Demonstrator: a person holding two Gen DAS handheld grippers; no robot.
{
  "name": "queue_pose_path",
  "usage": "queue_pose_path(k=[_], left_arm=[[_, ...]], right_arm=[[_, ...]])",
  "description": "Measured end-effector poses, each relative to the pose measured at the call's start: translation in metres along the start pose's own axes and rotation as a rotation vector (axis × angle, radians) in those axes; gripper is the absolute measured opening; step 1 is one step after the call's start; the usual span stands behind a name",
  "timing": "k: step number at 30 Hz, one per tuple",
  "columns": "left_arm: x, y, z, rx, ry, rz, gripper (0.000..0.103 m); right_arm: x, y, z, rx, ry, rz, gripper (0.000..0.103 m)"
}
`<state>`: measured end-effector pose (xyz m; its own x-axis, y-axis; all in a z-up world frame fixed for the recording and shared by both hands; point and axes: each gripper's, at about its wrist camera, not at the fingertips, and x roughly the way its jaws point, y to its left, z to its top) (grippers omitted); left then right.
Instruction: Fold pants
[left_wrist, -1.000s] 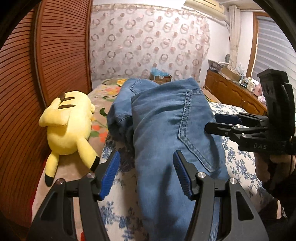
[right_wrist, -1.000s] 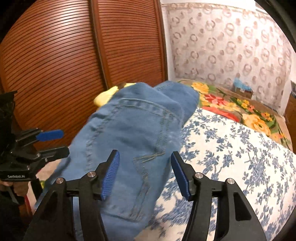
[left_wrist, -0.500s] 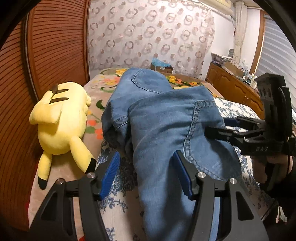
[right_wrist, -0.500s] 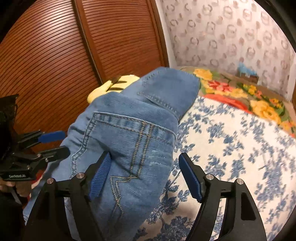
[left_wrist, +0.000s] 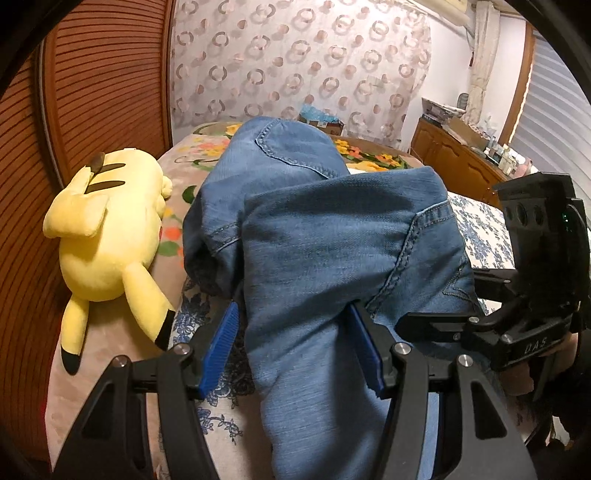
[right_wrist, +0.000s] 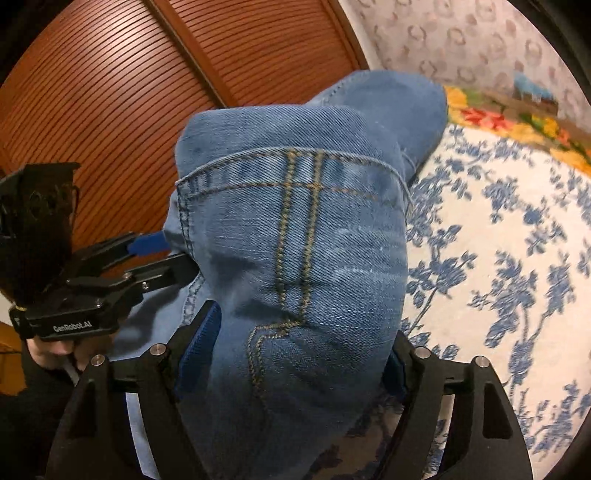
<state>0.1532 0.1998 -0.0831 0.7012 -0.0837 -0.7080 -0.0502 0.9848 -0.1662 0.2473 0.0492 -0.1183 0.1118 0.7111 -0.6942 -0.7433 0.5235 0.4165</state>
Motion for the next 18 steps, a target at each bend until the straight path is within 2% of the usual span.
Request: queue_pose_path(k=[1,4,5,6,8,14,18], left_arm=[[0.000,0.001,0.000,0.000,0.000,0.000,0.059],[0.000,0.002,0.001,0.001,-0.001,-0.001,0.059],[-0.001,0.001,0.001,0.002,-0.006,-0.003,0.059],[-0.003,0.000,0.001,0.003,-0.013,-0.005,0.059],[-0.011,-0.003,0.004,0.007,-0.036,-0.004,0.059],[-0.044,-0.002,0.023,-0.006,-0.144,0.000,0.059],[-0.068,0.007,0.043,-0.021,-0.230,0.029,0.059]], right_arm=[[-0.001,-0.001,0.000,0.007,0.000,0.015,0.071],[-0.010,0.002,0.002,0.006,-0.006,0.045,0.049],[-0.015,0.006,0.003,0.001,-0.011,0.065,0.037],[-0.019,0.009,0.004,-0.004,-0.019,0.075,0.029],[-0.032,0.019,0.007,-0.025,-0.038,0.098,0.023],[-0.065,0.056,0.028,-0.086,-0.087,0.120,0.019],[-0.082,0.084,0.059,-0.145,-0.119,0.137,0.019]])
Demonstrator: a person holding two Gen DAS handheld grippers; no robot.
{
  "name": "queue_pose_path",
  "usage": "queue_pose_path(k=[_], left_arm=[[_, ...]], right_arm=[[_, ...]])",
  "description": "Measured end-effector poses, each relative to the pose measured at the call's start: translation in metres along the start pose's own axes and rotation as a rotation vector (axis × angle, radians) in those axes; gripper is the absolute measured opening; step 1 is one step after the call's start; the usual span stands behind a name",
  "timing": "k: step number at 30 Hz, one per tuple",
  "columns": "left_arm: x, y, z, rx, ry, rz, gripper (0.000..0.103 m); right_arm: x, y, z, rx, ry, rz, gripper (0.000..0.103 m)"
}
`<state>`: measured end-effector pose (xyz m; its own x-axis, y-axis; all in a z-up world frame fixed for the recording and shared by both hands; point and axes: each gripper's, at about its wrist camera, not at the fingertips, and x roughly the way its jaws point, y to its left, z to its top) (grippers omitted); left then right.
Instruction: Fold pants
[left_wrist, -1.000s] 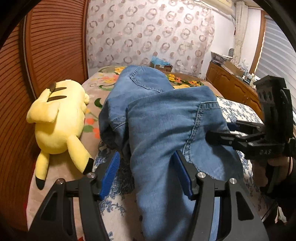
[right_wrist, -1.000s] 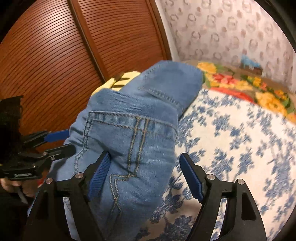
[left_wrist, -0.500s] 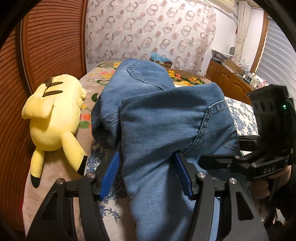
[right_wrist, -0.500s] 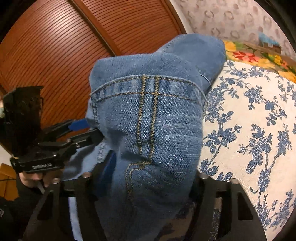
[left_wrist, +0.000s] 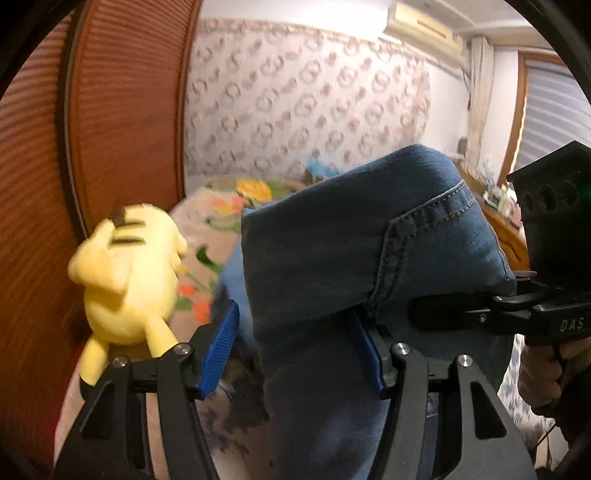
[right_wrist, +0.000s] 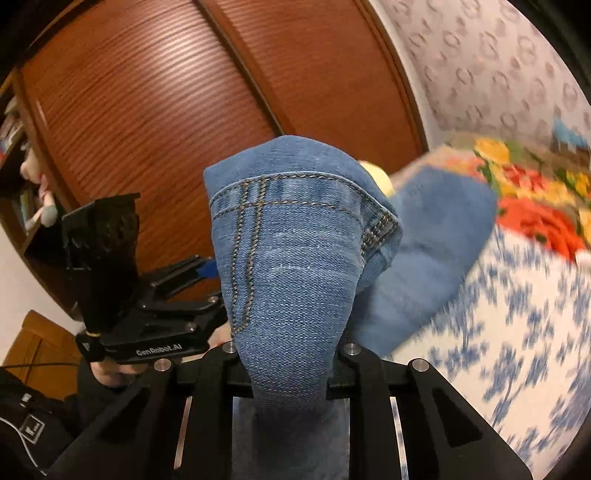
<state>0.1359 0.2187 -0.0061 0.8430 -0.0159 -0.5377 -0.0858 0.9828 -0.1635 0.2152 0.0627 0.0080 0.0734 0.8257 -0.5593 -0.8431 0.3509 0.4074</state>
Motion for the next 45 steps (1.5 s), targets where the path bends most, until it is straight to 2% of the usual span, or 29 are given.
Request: queue_pose_path(k=[9,12,14,16,19,23,25,26,27,29,32,39,42,45], left_arm=[[-0.032,0.045,0.069,-0.044,-0.174,0.089,0.058],[-0.030,0.058,0.094,-0.030,-0.207,0.117,0.058],[-0.023,0.064,0.109,-0.017,-0.224,0.105,0.059],[-0.011,0.063,0.118,0.000,-0.220,0.123,0.059],[0.025,0.059,0.120,0.018,-0.164,0.109,0.059],[0.090,0.050,0.098,0.041,-0.006,0.083,0.059],[0.113,0.047,0.085,0.041,0.050,0.072,0.059],[0.118,0.046,0.081,0.036,0.063,0.068,0.059],[0.124,0.047,0.077,0.031,0.077,0.064,0.059],[0.130,0.047,0.071,0.024,0.096,0.052,0.059],[0.135,0.041,0.061,0.026,0.126,0.042,0.059],[0.144,0.024,0.048,0.029,0.167,0.037,0.059],[0.145,0.022,0.046,0.027,0.173,0.038,0.059],[0.146,0.022,0.046,0.027,0.177,0.037,0.059]], right_arm=[[0.008,0.034,0.091,-0.105,-0.070,0.083,0.018],[0.015,0.015,0.117,-0.064,-0.116,0.146,0.018],[0.021,-0.004,0.130,-0.026,-0.157,0.180,0.018],[0.031,-0.034,0.139,0.026,-0.199,0.158,0.018],[0.060,-0.099,0.131,0.137,-0.179,0.063,0.019],[0.098,-0.185,0.098,0.255,-0.059,-0.119,0.019],[0.094,-0.207,0.092,0.290,-0.069,-0.098,0.023],[0.091,-0.211,0.092,0.290,-0.056,-0.099,0.026],[0.092,-0.211,0.093,0.282,-0.041,-0.107,0.034],[0.092,-0.208,0.104,0.260,0.005,-0.159,0.043],[0.080,-0.207,0.104,0.257,0.035,-0.193,0.049],[0.063,-0.212,0.108,0.163,0.048,-0.288,0.051],[0.055,-0.201,0.114,0.075,0.024,-0.369,0.051],[0.047,-0.192,0.121,0.021,-0.034,-0.406,0.050]])
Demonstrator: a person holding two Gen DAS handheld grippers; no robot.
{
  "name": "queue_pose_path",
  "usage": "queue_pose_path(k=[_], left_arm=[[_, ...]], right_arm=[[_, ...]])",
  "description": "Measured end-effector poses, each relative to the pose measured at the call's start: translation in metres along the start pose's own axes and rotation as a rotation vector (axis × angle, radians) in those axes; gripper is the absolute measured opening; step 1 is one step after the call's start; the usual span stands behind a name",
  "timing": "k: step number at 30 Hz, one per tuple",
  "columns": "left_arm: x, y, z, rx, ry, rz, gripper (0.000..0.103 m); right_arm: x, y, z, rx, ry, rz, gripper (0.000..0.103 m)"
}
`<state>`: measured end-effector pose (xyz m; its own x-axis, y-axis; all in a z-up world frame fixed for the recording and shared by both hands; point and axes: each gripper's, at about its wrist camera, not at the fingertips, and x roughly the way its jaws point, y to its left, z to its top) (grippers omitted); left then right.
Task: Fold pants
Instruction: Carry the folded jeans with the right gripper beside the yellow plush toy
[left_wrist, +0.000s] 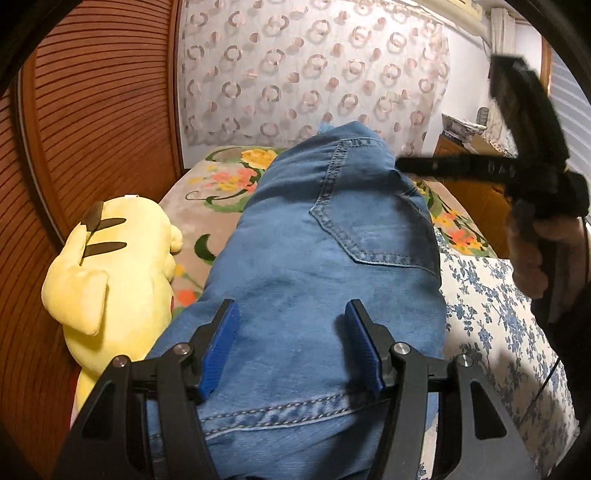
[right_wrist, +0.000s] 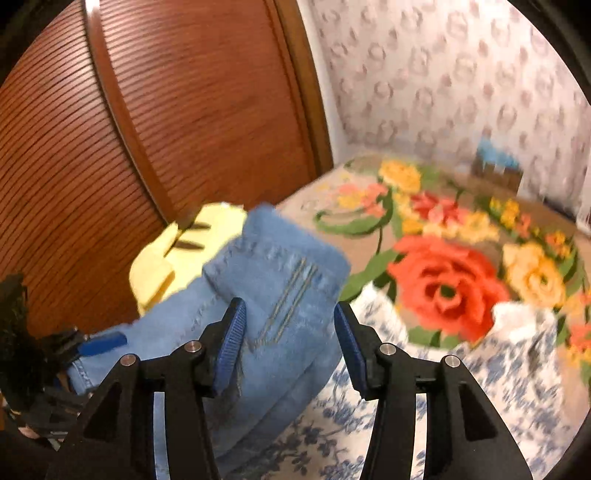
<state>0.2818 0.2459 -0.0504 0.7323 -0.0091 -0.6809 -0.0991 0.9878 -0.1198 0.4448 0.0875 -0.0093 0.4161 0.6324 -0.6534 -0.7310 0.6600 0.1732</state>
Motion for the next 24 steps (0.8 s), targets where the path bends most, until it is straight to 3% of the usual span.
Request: queue_pose_path(k=[2,4,7,10,12,16,24], left_arm=[[0.001,0.000,-0.001,-0.001,0.001,0.002,0.059],[0.001,-0.001,-0.001,-0.002,0.003,0.004,0.059],[0.001,-0.002,-0.003,-0.006,0.004,0.007,0.059],[-0.005,-0.003,-0.004,-0.007,0.000,-0.004,0.059],[-0.013,-0.008,-0.004,0.006,-0.012,0.000,0.059],[-0.032,-0.020,-0.004,0.027,-0.035,-0.003,0.059],[-0.077,-0.060,-0.011,0.084,-0.098,-0.030,0.059]], right_arm=[[-0.009,0.006,0.006,-0.024,-0.067,-0.012,0.050],[-0.005,0.014,0.011,-0.057,-0.084,0.017,0.044],[0.022,0.023,0.008,-0.132,-0.042,-0.071,0.040],[0.050,-0.003,-0.003,-0.055,0.031,-0.116,0.040],[0.046,-0.011,-0.010,-0.034,0.025,-0.111,0.040],[0.016,-0.007,-0.022,-0.031,0.002,-0.126,0.040],[-0.095,0.017,-0.069,0.004,-0.104,-0.147,0.040]])
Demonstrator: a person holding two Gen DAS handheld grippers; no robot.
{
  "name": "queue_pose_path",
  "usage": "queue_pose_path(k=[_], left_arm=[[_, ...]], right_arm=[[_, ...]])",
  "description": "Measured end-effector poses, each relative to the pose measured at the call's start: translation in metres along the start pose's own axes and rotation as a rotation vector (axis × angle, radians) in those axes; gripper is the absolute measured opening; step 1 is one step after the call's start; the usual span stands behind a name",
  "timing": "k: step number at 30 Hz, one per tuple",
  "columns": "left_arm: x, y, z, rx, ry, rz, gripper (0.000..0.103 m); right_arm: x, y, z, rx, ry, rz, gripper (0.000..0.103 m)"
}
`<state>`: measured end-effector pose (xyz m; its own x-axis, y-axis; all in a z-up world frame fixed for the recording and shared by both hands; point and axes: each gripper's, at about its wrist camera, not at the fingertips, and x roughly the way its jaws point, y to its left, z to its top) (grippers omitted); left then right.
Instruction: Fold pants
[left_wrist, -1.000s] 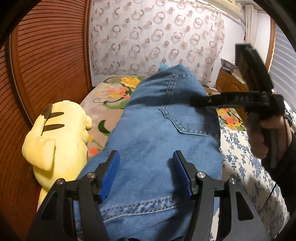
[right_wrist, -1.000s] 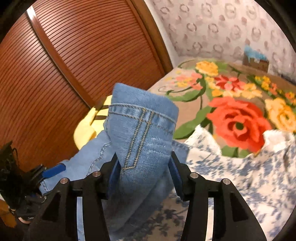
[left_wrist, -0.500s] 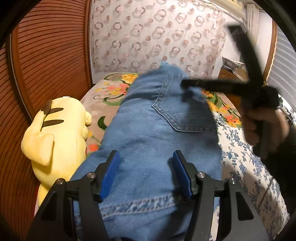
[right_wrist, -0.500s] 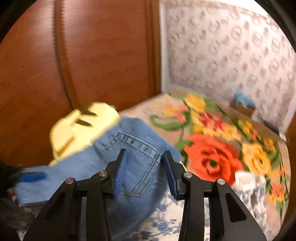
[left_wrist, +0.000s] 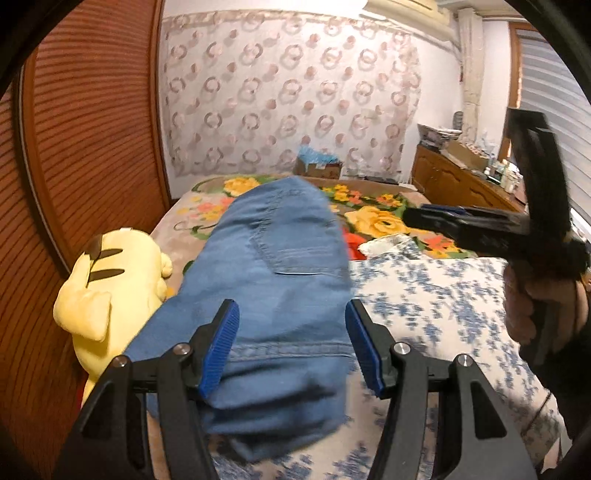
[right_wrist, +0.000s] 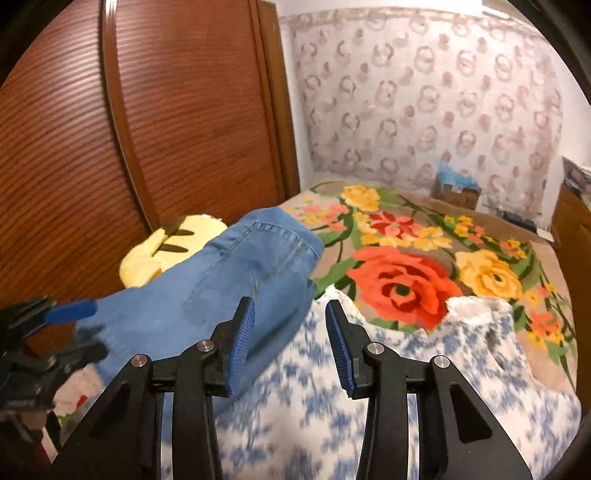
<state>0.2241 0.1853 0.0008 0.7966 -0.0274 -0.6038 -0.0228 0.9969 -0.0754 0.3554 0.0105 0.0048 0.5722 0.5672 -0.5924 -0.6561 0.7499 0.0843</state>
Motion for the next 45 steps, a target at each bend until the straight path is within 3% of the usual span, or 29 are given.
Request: queue_pose_path(k=[8,15,26,33,45], left_arm=[[-0.036,-0.057,-0.006,0.063,-0.046,-0.035,0.059],[-0.062,-0.097,-0.014,0.085,-0.077,-0.048,0.059],[-0.090,-0.138,-0.028,0.111,-0.086,-0.031,0.060],[-0.114,-0.162,-0.040,0.137,-0.120,-0.065,0.060],[-0.155,-0.179,-0.047,0.128,-0.197,-0.071,0.060]], right_arm=[[-0.098,0.001,-0.042,0.029,-0.081,-0.093,0.047],[-0.157,0.001,-0.073,0.046,-0.125,-0.177,0.057],[-0.210,0.005,-0.116,0.091,-0.160,-0.252,0.068],[-0.249,0.007,-0.138,0.124,-0.210,-0.310,0.073],[-0.303,0.016,-0.155,0.134,-0.296,-0.380,0.076]])
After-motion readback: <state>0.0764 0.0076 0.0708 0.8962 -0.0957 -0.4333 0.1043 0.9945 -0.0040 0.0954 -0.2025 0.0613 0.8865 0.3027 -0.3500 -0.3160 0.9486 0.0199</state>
